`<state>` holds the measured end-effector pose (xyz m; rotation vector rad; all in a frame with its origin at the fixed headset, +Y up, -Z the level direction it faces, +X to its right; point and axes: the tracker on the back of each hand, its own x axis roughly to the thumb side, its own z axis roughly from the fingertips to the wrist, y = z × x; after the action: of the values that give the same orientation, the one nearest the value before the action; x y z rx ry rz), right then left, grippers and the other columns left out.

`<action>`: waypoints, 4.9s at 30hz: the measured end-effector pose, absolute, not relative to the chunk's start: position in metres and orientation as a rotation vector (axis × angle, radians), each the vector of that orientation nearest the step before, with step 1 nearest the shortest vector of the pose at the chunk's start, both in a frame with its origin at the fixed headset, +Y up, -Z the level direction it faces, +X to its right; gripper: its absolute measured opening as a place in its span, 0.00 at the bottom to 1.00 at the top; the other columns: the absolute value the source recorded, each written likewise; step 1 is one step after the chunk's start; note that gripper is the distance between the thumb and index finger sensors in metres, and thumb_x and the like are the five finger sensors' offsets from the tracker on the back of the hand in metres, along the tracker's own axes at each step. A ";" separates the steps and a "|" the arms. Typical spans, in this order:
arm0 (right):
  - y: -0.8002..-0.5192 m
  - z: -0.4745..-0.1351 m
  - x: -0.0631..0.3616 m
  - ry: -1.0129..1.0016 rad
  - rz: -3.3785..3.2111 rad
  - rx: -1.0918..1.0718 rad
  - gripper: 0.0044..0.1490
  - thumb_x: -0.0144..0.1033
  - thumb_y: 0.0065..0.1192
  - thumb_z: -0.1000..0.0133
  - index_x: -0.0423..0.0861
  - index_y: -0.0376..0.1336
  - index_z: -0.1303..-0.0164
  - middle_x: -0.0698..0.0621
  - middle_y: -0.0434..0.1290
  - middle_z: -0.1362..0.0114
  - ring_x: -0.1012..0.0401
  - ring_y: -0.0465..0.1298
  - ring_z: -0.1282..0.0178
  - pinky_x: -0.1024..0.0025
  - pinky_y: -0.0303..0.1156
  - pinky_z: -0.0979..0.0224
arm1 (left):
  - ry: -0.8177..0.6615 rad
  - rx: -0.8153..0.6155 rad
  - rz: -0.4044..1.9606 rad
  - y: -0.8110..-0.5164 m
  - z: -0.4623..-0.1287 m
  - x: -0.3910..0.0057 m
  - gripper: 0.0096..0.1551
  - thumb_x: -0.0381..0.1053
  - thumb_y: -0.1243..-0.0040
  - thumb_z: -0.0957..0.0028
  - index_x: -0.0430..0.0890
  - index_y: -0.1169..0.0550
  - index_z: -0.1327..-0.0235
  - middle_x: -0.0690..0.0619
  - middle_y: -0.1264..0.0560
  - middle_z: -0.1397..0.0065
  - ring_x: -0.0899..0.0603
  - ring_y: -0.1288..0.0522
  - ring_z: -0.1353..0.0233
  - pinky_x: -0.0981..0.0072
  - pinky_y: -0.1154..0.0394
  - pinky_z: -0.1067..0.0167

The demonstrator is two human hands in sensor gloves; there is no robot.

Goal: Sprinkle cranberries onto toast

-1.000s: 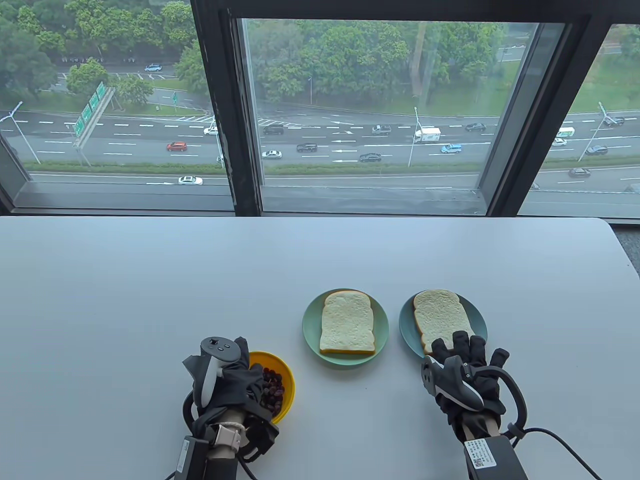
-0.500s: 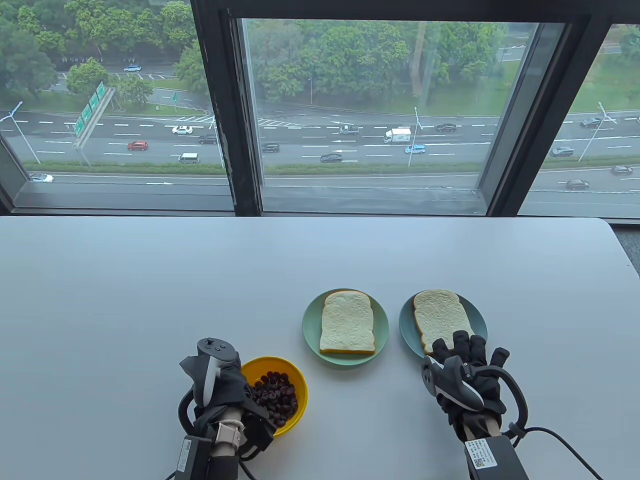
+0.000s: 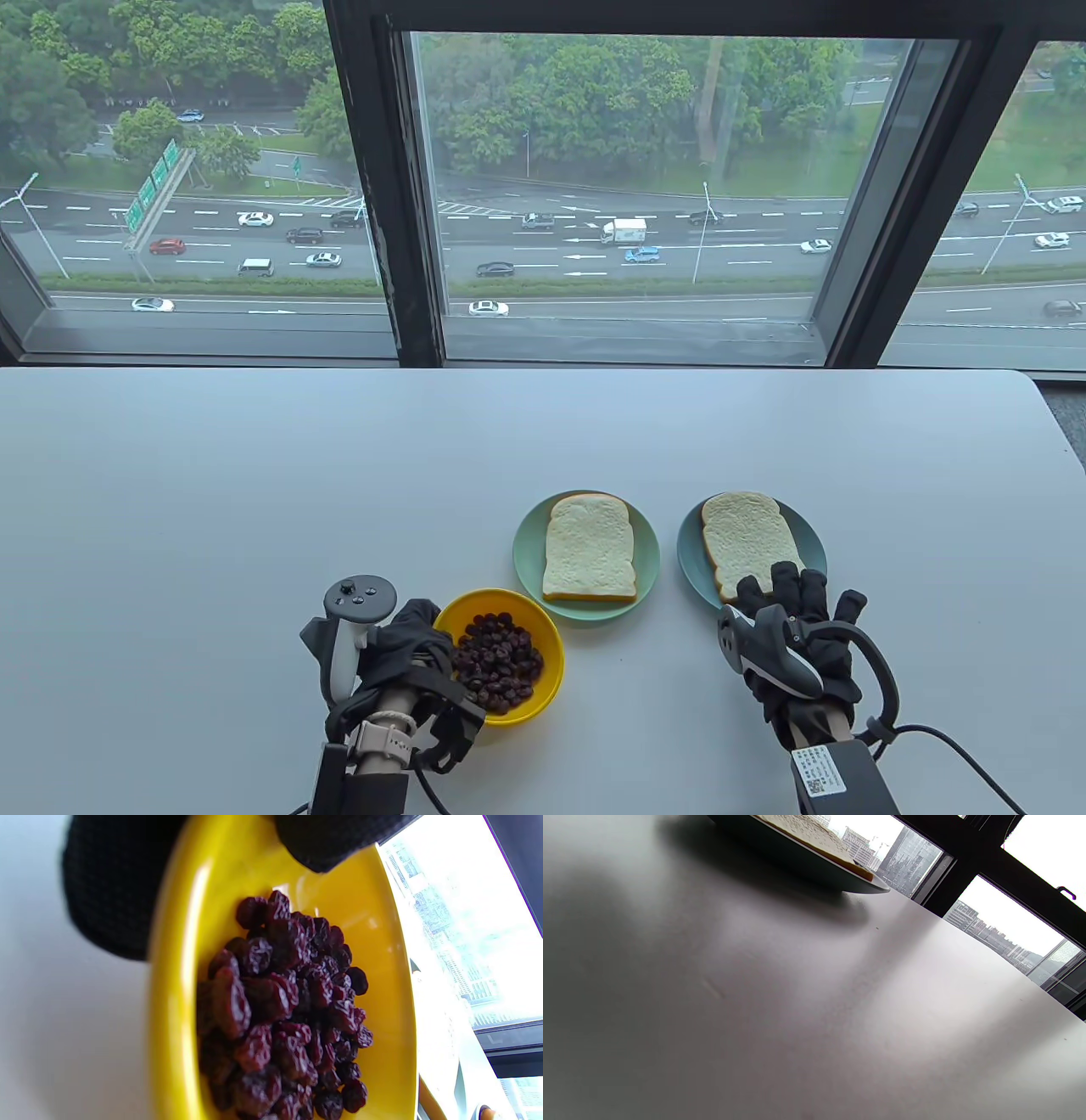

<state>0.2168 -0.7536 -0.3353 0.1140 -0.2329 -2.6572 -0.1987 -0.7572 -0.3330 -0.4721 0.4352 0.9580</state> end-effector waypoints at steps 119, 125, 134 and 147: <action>-0.744 -0.467 0.036 -0.462 -2.898 -0.655 0.38 0.41 0.64 0.57 0.58 0.54 0.36 0.51 0.55 0.29 0.53 0.66 0.34 0.70 0.77 0.40 | 0.284 -0.892 1.402 -0.802 -0.312 -0.123 0.26 0.41 0.39 0.54 0.50 0.37 0.45 0.40 0.32 0.50 0.36 0.26 0.60 0.59 0.11 0.76; -0.733 -0.457 0.057 -0.410 -2.952 -0.665 0.41 0.43 0.62 0.56 0.56 0.51 0.32 0.48 0.53 0.27 0.51 0.64 0.32 0.69 0.76 0.39 | 0.281 -0.885 1.396 -0.802 -0.313 -0.123 0.26 0.41 0.39 0.54 0.50 0.37 0.45 0.40 0.32 0.50 0.36 0.26 0.60 0.58 0.11 0.75; -0.696 -0.405 0.088 -0.487 -3.127 -0.949 0.45 0.47 0.62 0.56 0.53 0.48 0.29 0.45 0.53 0.25 0.50 0.66 0.29 0.65 0.78 0.37 | 0.291 -0.826 1.419 -0.801 -0.313 -0.123 0.26 0.42 0.39 0.53 0.50 0.37 0.45 0.40 0.32 0.49 0.36 0.26 0.59 0.59 0.11 0.74; -0.702 -0.336 0.061 -0.716 -2.692 -1.218 0.58 0.56 0.64 0.60 0.55 0.40 0.25 0.42 0.45 0.21 0.43 0.61 0.25 0.62 0.73 0.31 | 0.285 -0.763 1.512 -0.796 -0.310 -0.118 0.26 0.41 0.39 0.54 0.50 0.37 0.46 0.40 0.32 0.50 0.36 0.26 0.60 0.59 0.10 0.75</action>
<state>0.0608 -0.7022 -0.3359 -1.2175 -0.7165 -2.6924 -0.1182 -0.7958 -0.3099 -0.7625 0.2855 1.5116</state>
